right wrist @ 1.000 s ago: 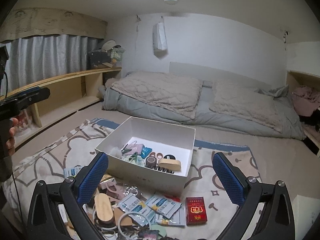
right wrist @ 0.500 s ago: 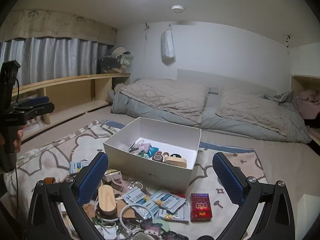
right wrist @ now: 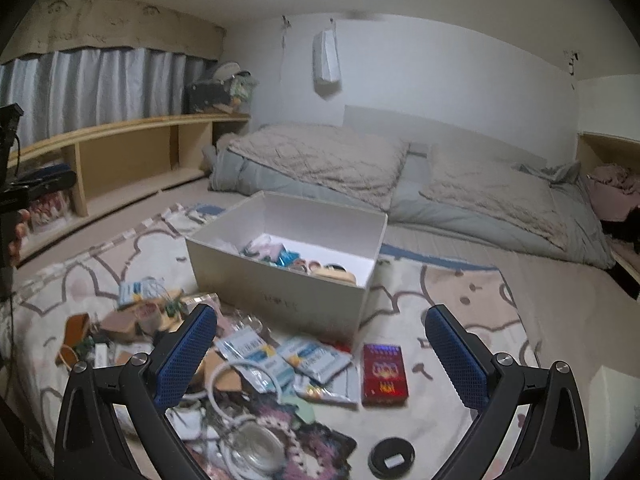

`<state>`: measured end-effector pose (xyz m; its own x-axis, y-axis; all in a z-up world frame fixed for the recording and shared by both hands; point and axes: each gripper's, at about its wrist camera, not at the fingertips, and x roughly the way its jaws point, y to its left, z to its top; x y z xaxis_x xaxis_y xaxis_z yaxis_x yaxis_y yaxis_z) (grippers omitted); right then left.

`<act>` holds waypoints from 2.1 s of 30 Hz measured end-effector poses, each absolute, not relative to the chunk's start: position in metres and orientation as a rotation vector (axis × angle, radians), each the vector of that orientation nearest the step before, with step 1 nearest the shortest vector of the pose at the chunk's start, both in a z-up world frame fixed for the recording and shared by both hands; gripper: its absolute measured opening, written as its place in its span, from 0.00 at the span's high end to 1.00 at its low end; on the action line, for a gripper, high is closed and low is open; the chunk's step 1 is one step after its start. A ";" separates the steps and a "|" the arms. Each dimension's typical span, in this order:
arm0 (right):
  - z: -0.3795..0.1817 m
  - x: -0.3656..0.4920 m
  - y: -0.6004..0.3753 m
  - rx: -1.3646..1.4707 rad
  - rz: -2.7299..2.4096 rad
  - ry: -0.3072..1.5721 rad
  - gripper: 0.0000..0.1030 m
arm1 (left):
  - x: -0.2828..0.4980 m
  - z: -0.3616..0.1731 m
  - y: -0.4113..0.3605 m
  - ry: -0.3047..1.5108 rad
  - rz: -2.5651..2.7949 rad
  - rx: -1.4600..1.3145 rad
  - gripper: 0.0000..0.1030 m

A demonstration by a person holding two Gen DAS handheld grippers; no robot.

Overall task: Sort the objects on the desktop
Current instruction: 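Move both grippers toward the scattered items on the bed cover, then lower the right gripper over a black round tin while the left gripper approaches a brown leather strip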

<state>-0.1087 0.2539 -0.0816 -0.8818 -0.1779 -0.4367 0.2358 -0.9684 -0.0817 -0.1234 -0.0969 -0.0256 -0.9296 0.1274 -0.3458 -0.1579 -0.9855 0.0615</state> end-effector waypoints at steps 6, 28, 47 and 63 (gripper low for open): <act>-0.097 -0.109 0.266 0.681 -2.865 0.203 0.00 | -0.119 -0.046 -0.112 0.174 2.957 -0.560 0.00; -0.176 -0.110 0.330 1.079 -2.931 0.178 0.00 | -0.122 -0.139 -0.156 0.280 2.920 -0.935 0.00; -0.219 -0.125 0.347 1.367 -2.923 0.116 0.00 | -0.123 -0.173 -0.142 0.357 2.794 -1.082 0.00; -0.240 -0.143 0.332 1.530 -2.841 0.199 0.00 | -0.126 -0.193 -0.142 0.404 2.764 -1.190 0.00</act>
